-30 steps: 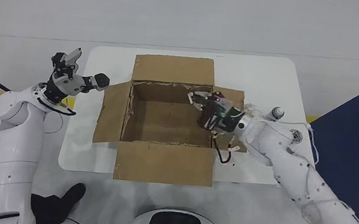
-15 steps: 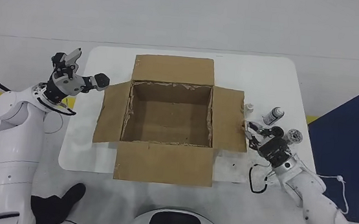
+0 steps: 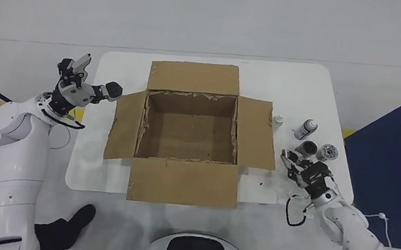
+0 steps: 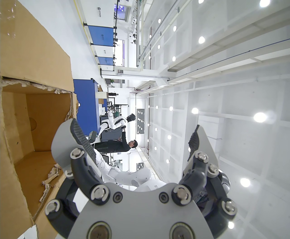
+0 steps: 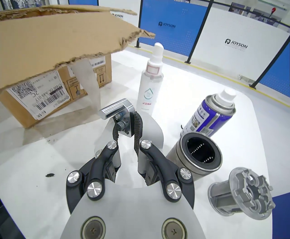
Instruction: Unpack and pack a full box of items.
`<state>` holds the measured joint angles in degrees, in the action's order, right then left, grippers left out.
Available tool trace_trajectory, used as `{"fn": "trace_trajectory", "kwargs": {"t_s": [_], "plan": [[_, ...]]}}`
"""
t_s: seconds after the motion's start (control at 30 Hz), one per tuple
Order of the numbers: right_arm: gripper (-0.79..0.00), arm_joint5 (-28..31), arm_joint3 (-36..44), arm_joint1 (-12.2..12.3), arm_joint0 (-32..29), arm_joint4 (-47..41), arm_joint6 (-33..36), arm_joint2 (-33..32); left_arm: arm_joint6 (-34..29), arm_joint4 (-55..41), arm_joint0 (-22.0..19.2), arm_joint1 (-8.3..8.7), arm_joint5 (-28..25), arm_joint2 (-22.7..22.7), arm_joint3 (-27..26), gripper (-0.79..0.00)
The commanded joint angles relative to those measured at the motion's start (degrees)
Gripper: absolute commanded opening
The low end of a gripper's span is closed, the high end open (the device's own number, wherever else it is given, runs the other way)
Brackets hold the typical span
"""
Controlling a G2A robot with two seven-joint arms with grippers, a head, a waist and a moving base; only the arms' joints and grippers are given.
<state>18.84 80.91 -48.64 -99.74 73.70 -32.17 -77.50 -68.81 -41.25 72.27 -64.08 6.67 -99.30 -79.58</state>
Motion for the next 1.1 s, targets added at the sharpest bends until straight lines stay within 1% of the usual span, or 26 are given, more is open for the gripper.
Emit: {"fn": "trace_trajectory", "kwargs": {"t_s": [0.0,0.43,0.5,0.57,0.63,0.7,0.73,0.77,0.8,0.83,0.87,0.9,0.97,1.07], "plan": [[-0.785,1.1,-0.4,0.0,0.0,-0.2,1.5,-0.5,0.0,0.0,0.0,0.00,0.0,0.0,0.0,0.000],[-0.785,8.3,0.6,0.4,0.7,-1.3,13.5,-3.7,0.0,0.0,0.0,0.00,0.0,0.0,0.0,0.000],[-0.727,9.4,0.7,0.3,1.2,-1.3,15.1,-3.7,0.0,0.0,0.0,0.00,0.0,0.0,0.0,0.000],[-0.690,9.8,0.7,0.3,1.6,-1.5,16.1,-3.7,0.0,0.0,0.0,0.00,0.0,0.0,0.0,0.000],[-0.677,10.2,0.5,0.2,1.9,-1.6,16.8,-3.7,0.0,0.0,0.0,0.00,0.0,0.0,0.0,0.000],[-0.603,10.7,0.5,0.1,2.1,-1.3,16.8,-3.7,0.0,0.0,0.0,0.00,0.0,0.0,0.0,0.000],[-0.539,11.0,0.3,0.1,2.1,-1.1,16.5,-3.7,0.0,0.0,0.0,0.00,0.0,0.0,0.0,0.000],[-0.413,10.9,0.1,0.1,2.1,-1.1,16.2,-3.8,0.0,0.0,0.0,0.00,0.0,0.0,0.0,0.000],[-0.203,10.9,0.0,0.0,2.1,-0.9,15.9,-3.9,0.0,0.0,0.0,0.00,0.0,0.0,0.0,0.000],[-0.092,10.9,-0.1,0.0,2.1,-0.7,15.7,-3.9,0.0,0.0,0.0,0.00,0.0,0.0,0.0,0.000],[-0.022,10.9,-0.1,0.0,2.0,-0.5,15.4,-3.9,0.0,0.0,0.0,0.00,0.0,0.0,0.0,0.000],[0.000,10.8,-0.1,-0.1,1.9,-0.3,14.8,-3.9,0.0,0.0,0.0,0.00,0.0,0.0,0.0,0.000],[0.000,10.6,-0.1,-0.1,1.6,0.7,13.1,-3.9,0.0,0.0,0.0,0.00,0.0,0.0,0.0,0.000],[0.000,9.4,0.0,-0.2,0.3,3.1,7.9,-4.4,0.0,0.0,0.0,0.00,0.0,0.0,0.0,0.000]]}}
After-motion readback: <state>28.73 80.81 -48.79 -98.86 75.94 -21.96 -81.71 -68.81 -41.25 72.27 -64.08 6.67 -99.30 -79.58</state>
